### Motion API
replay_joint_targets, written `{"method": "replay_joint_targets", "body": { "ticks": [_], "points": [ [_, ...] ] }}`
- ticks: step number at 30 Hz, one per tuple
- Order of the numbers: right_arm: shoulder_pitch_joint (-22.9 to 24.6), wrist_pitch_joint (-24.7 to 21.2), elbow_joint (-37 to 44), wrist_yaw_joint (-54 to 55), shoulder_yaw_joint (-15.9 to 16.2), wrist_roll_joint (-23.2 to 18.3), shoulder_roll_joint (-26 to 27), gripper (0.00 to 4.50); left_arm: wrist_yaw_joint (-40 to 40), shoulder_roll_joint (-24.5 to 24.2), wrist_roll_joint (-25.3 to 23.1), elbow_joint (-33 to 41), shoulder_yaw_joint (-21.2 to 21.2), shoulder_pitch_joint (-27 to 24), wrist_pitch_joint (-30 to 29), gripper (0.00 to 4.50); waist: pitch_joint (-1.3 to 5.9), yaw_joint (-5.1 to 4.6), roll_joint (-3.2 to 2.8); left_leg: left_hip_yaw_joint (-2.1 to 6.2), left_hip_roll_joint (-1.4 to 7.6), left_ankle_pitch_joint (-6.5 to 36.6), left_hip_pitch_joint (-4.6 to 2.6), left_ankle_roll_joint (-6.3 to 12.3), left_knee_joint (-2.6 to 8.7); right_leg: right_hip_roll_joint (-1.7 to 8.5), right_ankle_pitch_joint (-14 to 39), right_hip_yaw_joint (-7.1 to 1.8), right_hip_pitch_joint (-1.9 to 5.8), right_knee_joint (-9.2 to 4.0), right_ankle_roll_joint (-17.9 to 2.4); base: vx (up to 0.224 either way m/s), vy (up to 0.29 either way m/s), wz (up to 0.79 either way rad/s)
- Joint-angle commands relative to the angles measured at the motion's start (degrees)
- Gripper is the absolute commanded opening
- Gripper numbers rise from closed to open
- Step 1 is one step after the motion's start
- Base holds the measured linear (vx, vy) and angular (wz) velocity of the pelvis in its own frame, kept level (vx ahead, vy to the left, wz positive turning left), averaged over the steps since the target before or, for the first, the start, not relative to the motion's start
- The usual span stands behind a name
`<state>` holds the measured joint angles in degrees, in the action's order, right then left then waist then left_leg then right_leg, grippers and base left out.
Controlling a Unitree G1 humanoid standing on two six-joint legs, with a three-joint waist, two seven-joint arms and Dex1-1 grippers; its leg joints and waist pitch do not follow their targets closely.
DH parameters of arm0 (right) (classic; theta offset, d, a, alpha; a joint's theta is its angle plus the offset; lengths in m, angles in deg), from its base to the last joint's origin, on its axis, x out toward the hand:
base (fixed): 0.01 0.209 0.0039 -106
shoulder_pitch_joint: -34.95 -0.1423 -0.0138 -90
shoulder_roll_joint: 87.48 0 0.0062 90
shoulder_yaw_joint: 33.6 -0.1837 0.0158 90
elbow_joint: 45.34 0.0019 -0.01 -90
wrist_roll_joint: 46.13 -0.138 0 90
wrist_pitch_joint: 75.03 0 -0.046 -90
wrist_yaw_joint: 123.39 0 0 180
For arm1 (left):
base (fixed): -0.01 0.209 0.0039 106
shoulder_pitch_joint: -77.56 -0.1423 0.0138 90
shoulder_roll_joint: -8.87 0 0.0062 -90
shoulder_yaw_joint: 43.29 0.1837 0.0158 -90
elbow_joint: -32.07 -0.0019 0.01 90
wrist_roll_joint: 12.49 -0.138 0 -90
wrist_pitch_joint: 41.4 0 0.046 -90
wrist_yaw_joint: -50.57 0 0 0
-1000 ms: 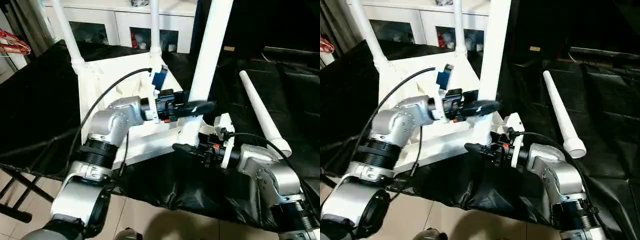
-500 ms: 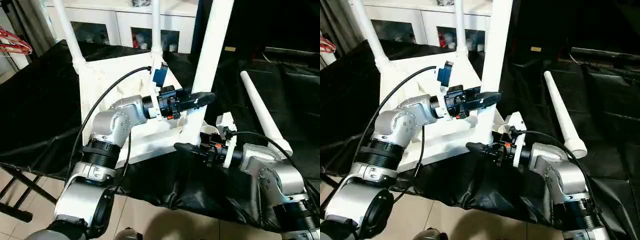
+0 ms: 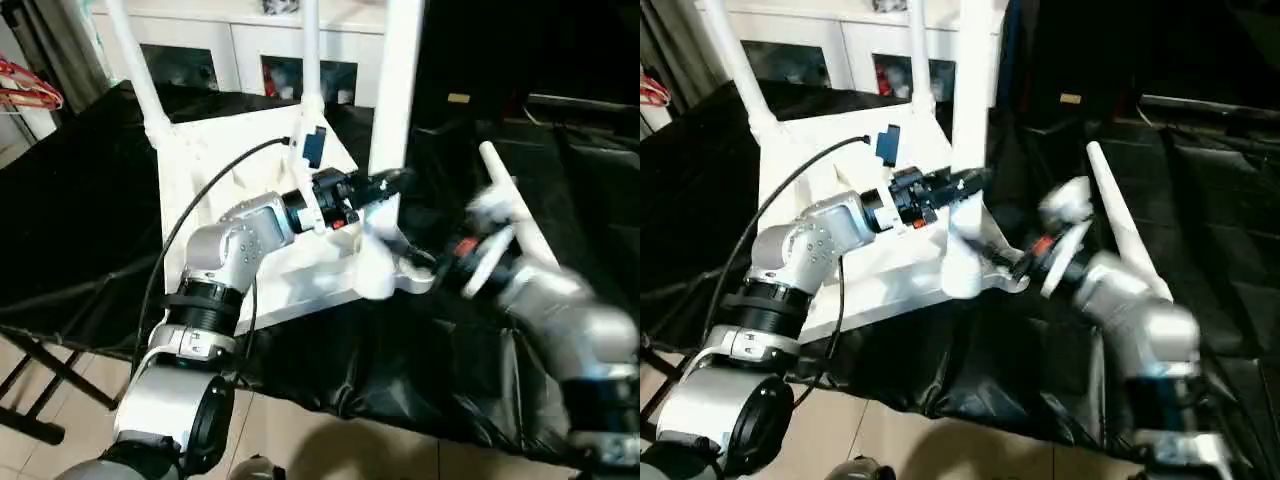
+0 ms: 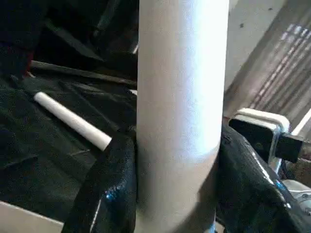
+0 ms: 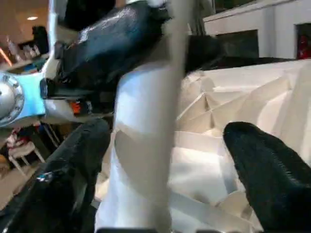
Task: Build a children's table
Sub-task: Insert table leg to table base
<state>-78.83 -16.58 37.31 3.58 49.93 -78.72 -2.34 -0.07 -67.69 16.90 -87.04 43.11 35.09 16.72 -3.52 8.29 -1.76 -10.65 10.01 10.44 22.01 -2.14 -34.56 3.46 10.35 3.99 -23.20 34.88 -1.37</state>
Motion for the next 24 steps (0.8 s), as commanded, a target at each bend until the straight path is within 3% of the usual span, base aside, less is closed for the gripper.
{"method": "replay_joint_targets", "body": {
  "ticks": [1,9,21,22,24],
  "points": [
    [-0.8,-2.4,-0.2,-0.4,-0.6,-0.4,-1.7,4.19,0.8,0.1,0.4,0.6,-0.4,1.3,-0.5,1.9,4.78,0.15,0.61,1.47,3.07,3.8,-0.82,5.15,3.14,5.19,6.7,-2.66,3.68,-3.74,-12.7,0.0,0.0,0.0],
    [-0.9,-6.7,1.4,-2.0,2.9,-1.3,-2.1,4.19,1.0,0.5,-0.2,1.2,0.3,1.4,-0.4,1.9,4.66,0.21,0.69,1.48,3.08,4.8,-0.71,4.65,3.15,5.29,9.4,-2.62,3.63,-4.1,-11.7,0.0,0.0,0.0],
    [-5.6,-3.6,-3.3,8.0,7.9,7.3,2.5,4.19,10.6,2.5,-6.8,6.9,4.0,-0.4,3.6,1.9,4.76,-0.04,0.66,1.61,3.24,4.2,-0.78,3.31,3.24,5.38,7.2,-2.75,3.5,-3.7,-12.1,0.0,0.0,0.0],
    [-5.9,-3.2,-3.7,8.7,8.2,7.9,2.9,3.93,11.1,2.7,-6.8,7.4,4.0,-0.5,3.5,1.9,4.73,-0.11,0.67,1.58,3.25,4.3,-0.75,3.11,3.26,5.43,7.2,-2.75,3.5,-3.68,-12.2,0.0,0.0,0.0],
    [-6.4,-2.4,-4.8,9.8,8.4,8.3,3.8,3.86,12.1,3.0,-7.4,8.3,4.3,-0.8,3.8,1.9,4.69,-0.15,0.74,1.54,3.18,4.7,-0.8,2.98,3.28,5.36,7.8,-2.78,3.52,-3.72,-12.1,0.0,0.0,0.0]
  ]
}}
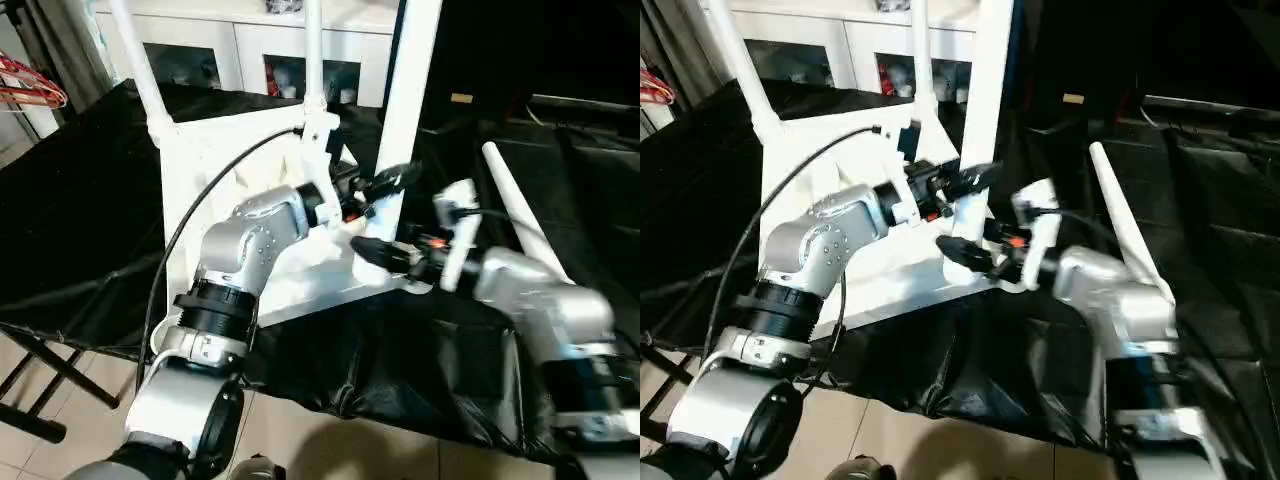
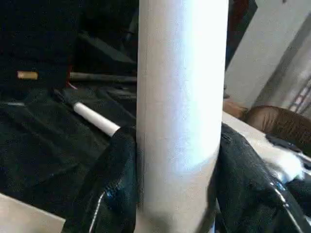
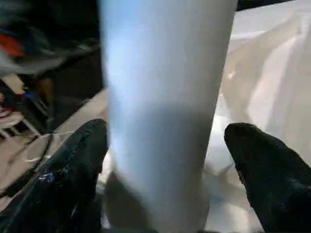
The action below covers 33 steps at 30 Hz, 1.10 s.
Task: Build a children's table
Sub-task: Insert table leg to table base
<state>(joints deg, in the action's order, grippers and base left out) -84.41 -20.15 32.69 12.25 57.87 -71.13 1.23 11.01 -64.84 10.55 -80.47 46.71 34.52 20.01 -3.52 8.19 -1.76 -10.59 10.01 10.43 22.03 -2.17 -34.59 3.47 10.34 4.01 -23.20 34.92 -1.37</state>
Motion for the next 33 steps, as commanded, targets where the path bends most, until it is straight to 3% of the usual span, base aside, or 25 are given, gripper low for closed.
{"method": "replay_joint_targets", "body": {
  "ticks": [1,11,12,13,17,22,23,24,25,28,29,33],
  "points": [
    [-1.2,1.4,-0.8,1.8,0.3,0.8,0.8,3.81,1.4,0.2,-1.3,2.0,0.8,-0.4,0.5,1.9,4.64,-0.02,0.79,1.44,3.16,5.1,-0.82,3.07,3.32,5.44,8.6,-2.84,3.55,-3.92,-11.8,0.0,0.0,0.0],
    [-3.2,3.0,-2.8,4.4,-1.1,1.4,3.2,2.94,3.0,-0.3,-3.9,3.2,2.7,-1.3,2.5,1.9,4.71,-0.11,0.51,1.49,3.17,4.9,-0.89,3.13,3.38,5.3,7.0,-2.88,3.46,-3.76,-11.4,0.0,0.0,0.0],
    [-3.2,3.1,-2.9,4.4,-1.0,1.4,3.2,2.94,2.9,-0.4,-4.0,3.1,2.9,-1.3,2.8,1.9,4.7,-0.12,0.53,1.49,3.16,5.0,-0.87,3.1,3.38,5.33,7.1,-2.88,3.49,-3.79,-11.4,0.0,0.0,0.0],
    [-3.2,3.1,-2.9,4.3,-1.0,1.5,3.1,2.62,2.9,-0.4,-4.1,3.1,2.9,-1.3,2.9,1.9,4.68,-0.11,0.52,1.52,3.22,5.2,-0.92,3.01,3.43,5.33,7.4,-2.87,3.46,-3.83,-11.3,0.0,0.0,0.0],
    [-2.7,2.5,-2.5,3.7,-0.4,1.6,2.5,2.55,2.9,-0.6,-4.1,3.0,3.1,-1.4,3.3,1.9,4.73,-0.12,0.52,1.52,3.2,5.1,-0.87,2.92,3.41,5.32,6.8,-2.89,3.51,-3.68,-11.5,0.0,0.0,0.0],
    [-2.2,2.1,-2.3,3.0,0.6,2.3,1.9,2.06,2.4,-0.9,-4.5,2.7,3.2,-1.4,3.8,1.9,4.74,-0.1,0.52,1.51,3.17,4.9,-0.85,3.07,3.36,5.32,6.4,-2.89,3.53,-3.65,-11.6,0.0,0.0,0.0],
    [-2.2,2.1,-2.3,3.0,0.6,2.3,1.9,2.06,2.4,-0.9,-4.5,2.7,3.2,-1.4,3.8,1.9,4.73,-0.1,0.54,1.49,3.16,5.0,-0.87,3.06,3.36,5.31,6.7,-2.88,3.52,-3.7,-11.6,0.0,0.0,0.0],
    [-2.3,2.2,-2.6,3.3,0.5,2.5,1.9,2.52,2.1,-1.0,-4.6,2.6,3.3,-1.3,3.9,1.9,4.74,-0.1,0.47,1.51,3.17,4.9,-0.85,3.0,3.36,5.31,6.6,-2.9,3.53,-3.69,-11.5,0.0,0.0,0.0],
    [-2.7,2.0,-3.1,3.9,0.1,2.5,2.0,2.64,2.0,-1.1,-4.7,2.5,3.4,-1.3,4.1,1.9,4.74,-0.1,0.47,1.51,3.17,4.9,-0.85,3.0,3.36,5.31,6.6,-2.9,3.53,-3.69,-11.5,0.0,0.0,0.0],
    [-3.1,1.9,-3.8,4.0,0.1,2.9,1.7,2.63,1.8,-1.3,-4.7,2.3,3.6,-1.1,4.2,1.9,4.75,-0.07,0.41,1.51,3.19,5.2,-0.94,2.79,3.36,5.33,6.9,-2.88,3.46,-3.73,-11.6,0.0,0.0,0.0],
    [-3.2,2.0,-3.9,4.1,0.4,3.3,1.4,2.96,1.7,-1.4,-4.6,2.2,3.6,-1.1,4.3,1.9,4.76,-0.07,0.36,1.53,3.19,5.3,-0.95,2.72,3.37,5.28,6.8,-2.88,3.46,-3.7,-11.6,0.0,0.0,0.0],
    [-3.2,1.2,-3.4,3.7,0.4,3.3,0.6,3.09,1.2,-1.7,-4.8,1.9,3.8,-0.9,4.6,1.9,4.78,-0.09,0.38,1.52,3.16,5.1,-0.91,2.66,3.34,5.27,6.0,-2.91,3.57,-3.6,-11.7,0.0,0.0,0.0]
  ]
}}
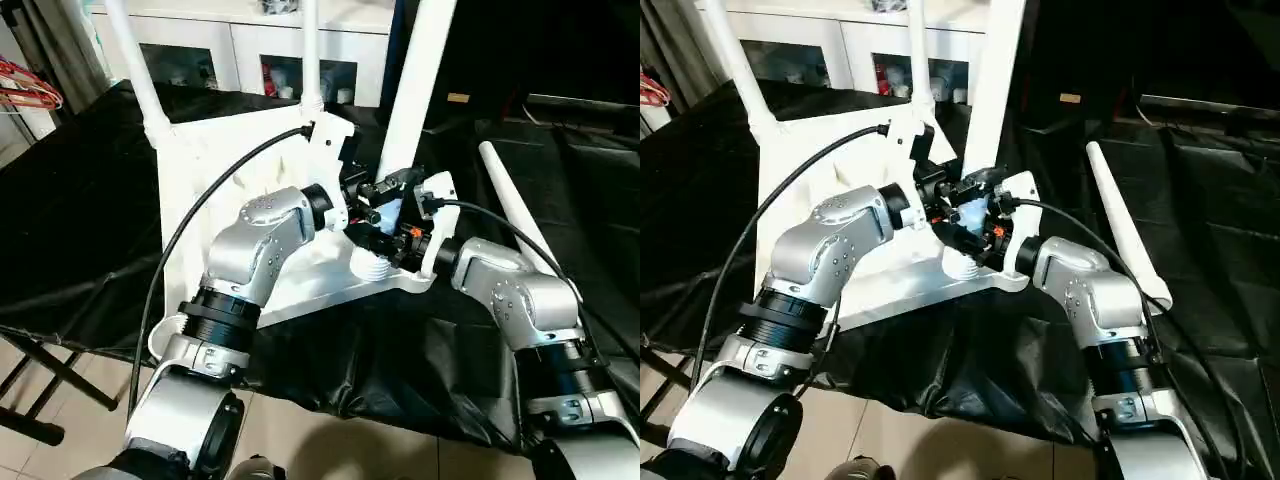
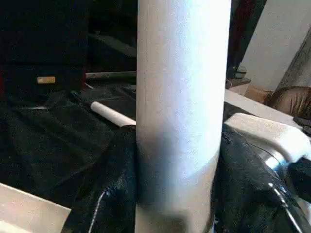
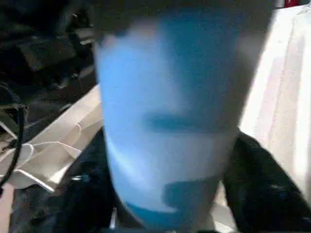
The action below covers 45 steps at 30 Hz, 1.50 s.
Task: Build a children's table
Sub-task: Insert table leg to table base
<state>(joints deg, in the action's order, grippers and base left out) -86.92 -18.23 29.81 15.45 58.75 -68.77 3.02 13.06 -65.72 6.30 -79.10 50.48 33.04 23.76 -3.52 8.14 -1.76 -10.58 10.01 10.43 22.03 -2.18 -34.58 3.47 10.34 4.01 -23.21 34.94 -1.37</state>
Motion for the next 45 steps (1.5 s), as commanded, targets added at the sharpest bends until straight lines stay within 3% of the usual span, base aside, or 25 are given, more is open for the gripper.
{"method": "replay_joint_targets", "body": {
  "ticks": [1,10,20,27,28,31,35,40,42,45],
  "points": [
    [-0.7,-0.9,-0.4,0.4,-0.5,0.8,-1.3,3.09,-0.9,-0.8,-0.6,0.5,0.1,0.6,0.9,1.9,4.78,-0.02,0.4,1.5,3.13,5.0,-0.89,2.8,3.32,5.29,5.8,-2.91,3.6,-3.62,-11.8,0.0,0.0,0.0],
    [-0.7,-2.5,0.1,-1.6,-0.1,0.1,-2.4,3.09,-2.1,-1.2,-0.7,0.8,1.1,0.4,1.1,1.9,4.8,0.01,0.46,1.51,3.16,4.9,-0.85,3.08,3.27,5.24,5.9,-2.87,3.62,-3.57,-11.9,0.0,0.0,0.0],
    [-0.4,-3.4,0.6,-3.1,0.9,0.2,-2.8,2.13,-3.9,-1.8,-1.0,0.3,2.2,0.8,1.7,1.9,4.8,0.02,0.34,1.54,3.24,5.2,-0.92,2.93,3.29,5.26,5.7,-2.85,3.58,-3.54,-12.1,0.0,0.0,0.0],
    [0.0,-3.3,0.6,-3.3,0.9,0.4,-2.7,1.94,-4.4,-1.7,-0.6,0.7,2.3,0.7,1.1,1.9,4.84,0.01,0.4,1.5,3.2,4.9,-0.89,3.03,3.22,5.29,5.2,-2.88,3.6,-3.48,-12.3,0.0,0.0,0.0],
    [0.1,-3.4,0.8,-3.2,0.9,0.5,-2.7,1.94,-5.3,-1.5,0.8,1.1,1.9,0.6,-0.2,2.25,4.85,0.03,0.37,1.48,3.2,4.9,-0.92,3.02,3.21,5.31,5.2,-2.89,3.58,-3.47,-12.4,0.0,0.0,0.0],
    [0.2,-3.0,0.8,-3.0,0.8,0.6,-2.6,1.93,-6.5,-1.4,2.4,2.1,1.5,0.4,-1.7,2.62,4.84,0.01,0.46,1.5,3.15,4.6,-0.85,3.01,3.21,5.3,5.3,-2.84,3.64,-3.41,-12.6,0.0,0.0,0.0],
    [-0.1,-0.4,-0.4,-0.5,-0.6,1.3,-1.5,1.93,-4.7,-0.3,2.5,2.7,0.1,0.3,1.5,2.79,4.82,0.02,0.44,1.49,3.21,4.8,-0.9,2.82,3.22,5.39,5.7,-2.9,3.55,-3.55,-12.5,0.0,0.0,0.0],
    [-0.8,5.5,-4.0,7.6,-6.2,2.2,0.6,1.91,1.2,1.3,2.0,1.5,-4.0,1.1,7.6,2.88,4.86,-0.05,0.53,1.43,3.17,5.2,-0.95,2.2,3.23,5.36,5.6,-2.88,3.53,-3.55,-12.5,0.0,0.0,0.0],
    [-0.1,6.7,-4.2,9.2,-7.1,2.8,0.0,1.91,0.5,0.1,1.4,0.5,-3.6,0.8,6.7,2.88,4.83,-0.11,0.6,1.4,3.04,4.9,-0.9,2.44,3.24,5.24,5.7,-2.89,3.58,-3.53,-11.9,0.0,0.0,0.0],
    [1.4,8.4,-4.5,11.2,-7.7,4.4,-1.4,1.91,-0.2,-3.3,-3.9,-3.2,0.7,0.0,6.5,2.88,4.82,-0.22,0.41,1.47,2.92,4.6,-0.94,2.55,3.29,5.06,6.8,-2.87,3.48,-3.68,-10.3,0.0,0.0,0.0]
  ]
}}
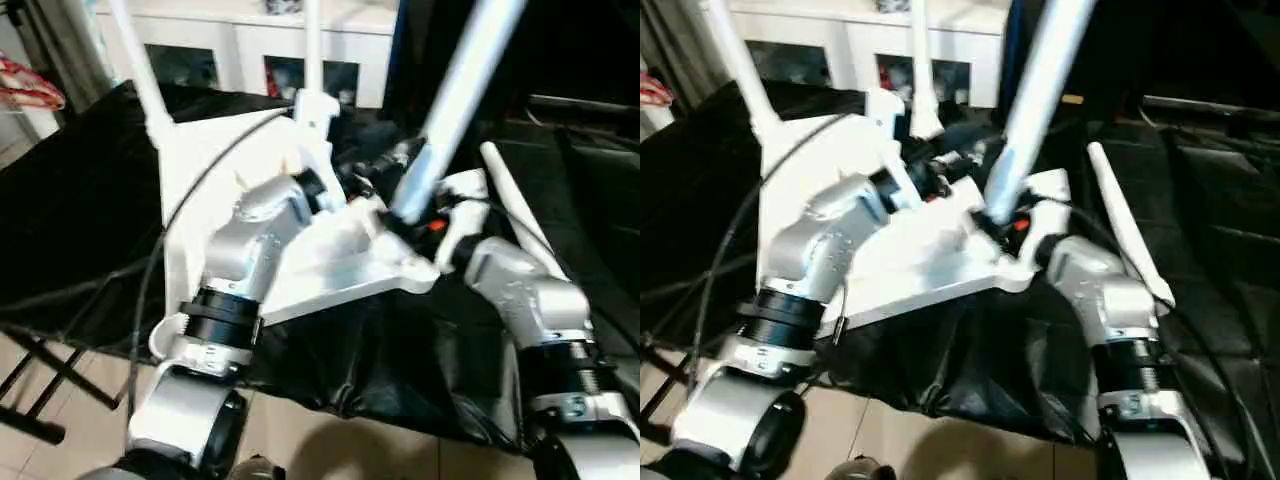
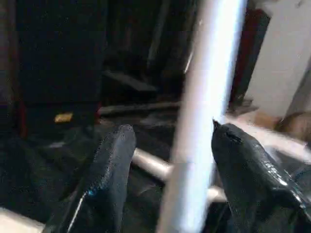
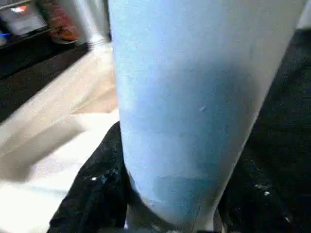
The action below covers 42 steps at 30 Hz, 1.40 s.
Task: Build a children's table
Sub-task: Insert table leg to table base
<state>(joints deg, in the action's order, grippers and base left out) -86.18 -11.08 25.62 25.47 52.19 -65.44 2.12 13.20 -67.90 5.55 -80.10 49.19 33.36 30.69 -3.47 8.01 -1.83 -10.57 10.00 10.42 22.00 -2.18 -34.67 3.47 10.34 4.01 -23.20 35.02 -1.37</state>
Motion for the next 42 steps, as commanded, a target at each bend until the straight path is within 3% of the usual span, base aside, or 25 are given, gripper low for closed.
{"method": "replay_joint_targets", "body": {
  "ticks": [1,2,4,7,8,10,12,14,15,16,17,26,42],
  "points": [
    [1.4,1.8,-0.3,2.1,-1.6,1.6,-1.1,1.91,-1.1,-3.0,-6.9,-4.3,5.4,-0.8,0.6,2.88,4.76,-0.2,0.48,1.44,2.83,4.6,-0.98,2.7,3.37,4.83,7.2,-2.92,3.36,-3.79,-9.3,0.0,0.0,0.0],
    [1.5,1.8,-0.2,2.2,-1.7,1.7,-1.2,1.91,-1.4,-3.4,-7.4,-4.6,6.1,-0.9,0.6,2.88,4.77,-0.2,0.4,1.45,2.81,4.6,-1.02,2.72,3.4,4.87,7.6,-2.91,3.33,-3.87,-8.8,0.0,0.0,0.0],
    [2.9,3.2,-0.4,3.9,-2.7,2.9,-2.0,1.91,-4.3,-6.0,-14.0,-7.8,12.6,-2.3,4.3,2.88,4.91,-0.12,0.03,1.56,2.95,4.6,-1.04,2.42,3.4,5.02,7.6,-2.95,3.33,-3.92,-8.7,0.0,0.0,0.0],
    [4.7,3.5,0.4,4.4,-3.0,3.8,-3.2,1.91,-6.1,-5.6,-14.1,-9.5,14.2,-2.9,2.6,2.88,4.94,-0.22,0.18,1.4,2.91,4.4,-0.96,2.08,3.34,4.99,5.7,-2.97,3.42,-3.69,-9.5,0.0,0.0,0.0],
    [5.3,3.5,0.9,4.5,-3.2,3.9,-3.4,1.91,-6.3,-5.5,-14.2,-10.2,14.8,-2.9,1.6,2.88,4.98,-0.2,-0.32,1.43,2.99,5.1,-1.01,2.06,3.31,5.11,4.5,-2.95,3.46,-3.59,-10.9,0.0,0.0,0.0],
    [6.5,3.4,1.9,4.7,-3.5,3.8,-3.7,1.91,-6.3,-5.1,-15.1,-12.4,16.0,-2.8,1.7,2.88,4.8,-0.22,0.03,1.41,2.91,6.0,-0.94,2.37,3.39,5.16,5.4,-2.91,3.61,-3.85,-11.3,0.0,0.0,0.0],
    [7.4,3.4,2.8,5.0,-3.5,3.8,-3.8,1.91,-6.5,-4.8,-15.6,-14.6,16.8,-2.7,2.0,2.88,4.78,-0.23,-0.51,1.45,2.73,6.9,-0.91,2.69,3.34,5.19,7.7,-2.86,3.71,-4.14,-10.9,0.0,0.0,0.0],
    [7.6,3.4,3.0,5.1,-3.5,3.8,-3.7,1.91,-6.5,-4.8,-15.8,-15.2,16.9,-2.6,2.0,2.61,4.75,-0.31,-0.34,1.37,2.64,6.8,-0.83,2.98,3.28,5.11,8.9,-2.86,3.67,-4.33,-10.4,0.0,0.0,0.0],
    [7.7,3.4,3.2,5.1,-3.5,3.8,-3.6,1.91,-6.8,-4.7,-15.9,-15.8,16.8,-2.6,1.8,2.61,4.82,-0.32,-0.76,1.46,2.63,6.7,-0.74,3.05,3.27,5.2,9.9,-2.8,3.7,-4.33,-10.2,0.0,0.0,0.0],
    [7.8,3.5,3.2,5.3,-3.5,3.8,-3.6,1.91,-7.1,-4.6,-16.1,-16.4,16.6,-2.6,2.0,2.54,4.85,-0.48,-0.6,1.45,2.6,6.6,-0.7,3.14,3.25,5.12,10.3,-2.75,3.71,-4.47,-9.9,0.0,0.0,0.0],
    [7.8,3.5,3.3,5.3,-3.5,3.8,-3.5,1.91,-7.8,-4.6,-16.0,-16.6,16.5,-2.7,1.7,2.5,4.89,-0.59,-0.83,1.48,2.65,6.4,-0.74,3.28,3.24,5.1,10.3,-2.71,3.59,-4.55,-10.0,0.0,0.0,0.0],
    [8.1,3.3,3.9,5.0,-2.8,4.0,-3.3,1.91,-10.2,-5.8,-17.3,-18.7,17.7,-3.1,2.3,1.56,4.85,-1.37,-0.83,1.51,2.72,6.6,-0.66,4.15,3.29,5.09,9.5,-2.61,3.58,-4.49,-11.0,0.0,0.0,0.0],
    [7.5,3.0,4.0,3.6,-1.9,4.3,-3.8,1.91,-13.0,-7.2,-19.7,-19.7,19.1,-3.4,1.0,0.23,4.72,-1.53,-0.8,1.52,2.8,7.3,-0.77,3.84,3.44,5.17,11.5,-2.69,3.46,-4.71,-10.7,0.0,0.0,0.0]
  ]
}}
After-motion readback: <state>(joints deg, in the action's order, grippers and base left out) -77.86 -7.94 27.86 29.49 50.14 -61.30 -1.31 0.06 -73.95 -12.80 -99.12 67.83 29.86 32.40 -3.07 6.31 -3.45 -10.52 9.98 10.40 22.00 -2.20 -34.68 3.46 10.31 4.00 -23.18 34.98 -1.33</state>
